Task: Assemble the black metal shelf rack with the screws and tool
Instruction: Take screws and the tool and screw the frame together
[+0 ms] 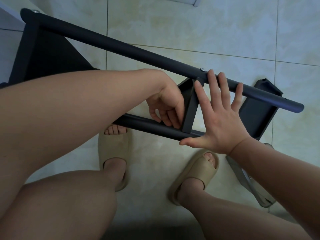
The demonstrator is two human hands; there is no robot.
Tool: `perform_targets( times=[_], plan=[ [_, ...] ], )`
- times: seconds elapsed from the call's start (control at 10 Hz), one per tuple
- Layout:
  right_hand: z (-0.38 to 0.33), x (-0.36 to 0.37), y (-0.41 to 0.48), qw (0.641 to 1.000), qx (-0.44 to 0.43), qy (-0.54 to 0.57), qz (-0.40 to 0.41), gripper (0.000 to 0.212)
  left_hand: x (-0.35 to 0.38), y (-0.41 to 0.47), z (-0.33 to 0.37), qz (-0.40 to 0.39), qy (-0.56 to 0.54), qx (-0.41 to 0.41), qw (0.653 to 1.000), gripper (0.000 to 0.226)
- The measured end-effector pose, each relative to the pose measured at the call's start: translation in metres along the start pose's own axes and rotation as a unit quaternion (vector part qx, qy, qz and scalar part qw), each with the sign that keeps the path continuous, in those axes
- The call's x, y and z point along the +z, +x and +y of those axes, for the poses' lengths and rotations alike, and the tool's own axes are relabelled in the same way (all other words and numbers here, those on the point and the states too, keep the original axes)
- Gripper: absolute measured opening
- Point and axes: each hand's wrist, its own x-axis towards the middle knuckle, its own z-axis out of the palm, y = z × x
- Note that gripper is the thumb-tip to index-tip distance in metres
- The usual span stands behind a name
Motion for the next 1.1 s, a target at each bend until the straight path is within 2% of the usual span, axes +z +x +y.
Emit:
perform_targets(
  times=[1.1],
  plan=[
    [-0.0007,-0.0014,0.0002,1.0,0.005,0.002,-0.004,0.138,-0.0006,0.0004,0.0009,-0.028,-0.012,0.005,1.0,0.014]
  ],
)
